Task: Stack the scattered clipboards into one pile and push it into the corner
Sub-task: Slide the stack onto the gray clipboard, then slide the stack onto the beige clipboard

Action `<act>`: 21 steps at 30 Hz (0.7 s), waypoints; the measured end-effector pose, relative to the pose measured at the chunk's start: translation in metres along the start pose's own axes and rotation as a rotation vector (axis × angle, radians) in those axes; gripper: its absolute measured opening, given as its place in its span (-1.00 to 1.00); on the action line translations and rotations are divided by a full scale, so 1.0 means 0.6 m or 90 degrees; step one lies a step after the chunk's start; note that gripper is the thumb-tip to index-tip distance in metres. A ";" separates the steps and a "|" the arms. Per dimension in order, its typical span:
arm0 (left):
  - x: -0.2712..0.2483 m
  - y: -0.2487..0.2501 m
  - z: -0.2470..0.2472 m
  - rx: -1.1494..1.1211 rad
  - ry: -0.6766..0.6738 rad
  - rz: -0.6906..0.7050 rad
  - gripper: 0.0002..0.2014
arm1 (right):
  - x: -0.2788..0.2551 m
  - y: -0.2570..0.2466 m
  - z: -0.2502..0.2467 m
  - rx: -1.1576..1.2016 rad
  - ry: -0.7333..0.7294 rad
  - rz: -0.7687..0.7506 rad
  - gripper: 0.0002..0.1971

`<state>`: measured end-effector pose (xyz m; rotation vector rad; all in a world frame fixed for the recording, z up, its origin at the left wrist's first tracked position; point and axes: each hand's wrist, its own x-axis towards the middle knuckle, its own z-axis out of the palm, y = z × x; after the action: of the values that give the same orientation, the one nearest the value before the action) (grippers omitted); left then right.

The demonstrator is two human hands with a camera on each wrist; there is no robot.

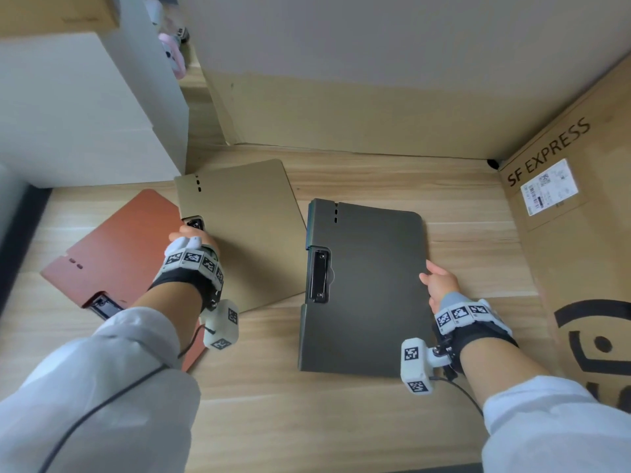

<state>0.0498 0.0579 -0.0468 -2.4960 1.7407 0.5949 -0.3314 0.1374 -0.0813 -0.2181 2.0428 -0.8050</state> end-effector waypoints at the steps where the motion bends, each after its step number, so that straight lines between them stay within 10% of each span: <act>1: 0.016 -0.006 0.010 -0.085 0.028 -0.055 -0.53 | -0.001 0.000 0.000 0.001 0.001 0.000 -0.47; 11: 0.082 0.006 -0.017 -0.248 -0.080 -0.191 -0.46 | -0.008 -0.004 -0.001 -0.015 0.009 -0.001 -0.47; 21: 0.090 -0.060 -0.056 -0.215 -0.085 -0.065 -0.47 | -0.009 -0.004 -0.004 -0.028 -0.001 0.008 -0.47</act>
<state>0.1084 0.0145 -0.0401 -2.6606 1.5657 1.1008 -0.3307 0.1393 -0.0750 -0.2303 2.0605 -0.7531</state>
